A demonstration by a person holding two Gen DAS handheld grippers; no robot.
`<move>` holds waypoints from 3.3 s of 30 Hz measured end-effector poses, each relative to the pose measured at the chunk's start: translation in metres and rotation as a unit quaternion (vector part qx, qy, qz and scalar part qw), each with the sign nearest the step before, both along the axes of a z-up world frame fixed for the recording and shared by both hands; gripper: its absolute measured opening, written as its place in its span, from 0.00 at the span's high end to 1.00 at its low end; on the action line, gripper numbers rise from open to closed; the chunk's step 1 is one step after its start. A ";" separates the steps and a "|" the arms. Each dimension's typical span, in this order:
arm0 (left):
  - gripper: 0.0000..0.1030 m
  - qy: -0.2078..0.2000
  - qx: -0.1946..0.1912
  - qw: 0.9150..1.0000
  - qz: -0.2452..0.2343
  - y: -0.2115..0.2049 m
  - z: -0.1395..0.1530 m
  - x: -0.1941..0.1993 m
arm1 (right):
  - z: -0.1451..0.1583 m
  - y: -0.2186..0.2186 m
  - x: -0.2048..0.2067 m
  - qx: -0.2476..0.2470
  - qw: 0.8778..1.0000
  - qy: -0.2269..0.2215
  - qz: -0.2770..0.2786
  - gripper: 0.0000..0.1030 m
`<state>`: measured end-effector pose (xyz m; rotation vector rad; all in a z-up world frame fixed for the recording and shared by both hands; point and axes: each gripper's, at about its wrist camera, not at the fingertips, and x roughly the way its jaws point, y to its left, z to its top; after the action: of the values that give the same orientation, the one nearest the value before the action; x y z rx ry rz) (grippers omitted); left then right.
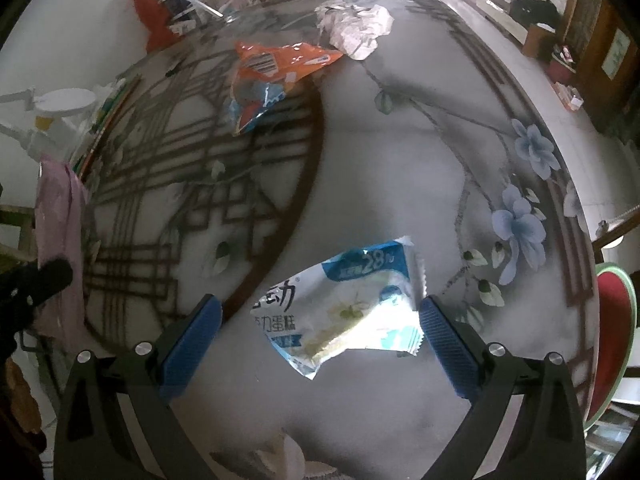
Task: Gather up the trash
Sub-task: 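Grasp the pink wrapper with the left gripper while the right grasps the white-blue snack packet, then carry the pink wrapper and snack packet over the red bucket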
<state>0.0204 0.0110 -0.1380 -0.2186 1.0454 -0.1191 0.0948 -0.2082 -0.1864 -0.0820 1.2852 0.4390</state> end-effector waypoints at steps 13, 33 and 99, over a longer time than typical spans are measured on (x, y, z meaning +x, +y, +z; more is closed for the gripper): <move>0.48 0.033 -0.011 0.999 0.026 0.024 -0.029 0.008 | -0.009 0.001 0.007 0.003 1.000 0.018 -0.011 0.07; 0.69 0.090 -0.008 0.996 -0.027 -0.019 -0.064 0.025 | -0.005 0.005 0.004 -0.002 1.000 0.004 0.001 0.65; 0.88 -0.038 -0.049 0.989 -0.132 -0.276 0.035 0.051 | 0.084 -0.311 -0.054 0.057 0.975 -0.108 -0.186 0.65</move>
<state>0.0713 -0.2647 -0.1029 -0.1616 0.9906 -0.4153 0.0409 -0.5194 -0.1028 0.2009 1.0300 0.1741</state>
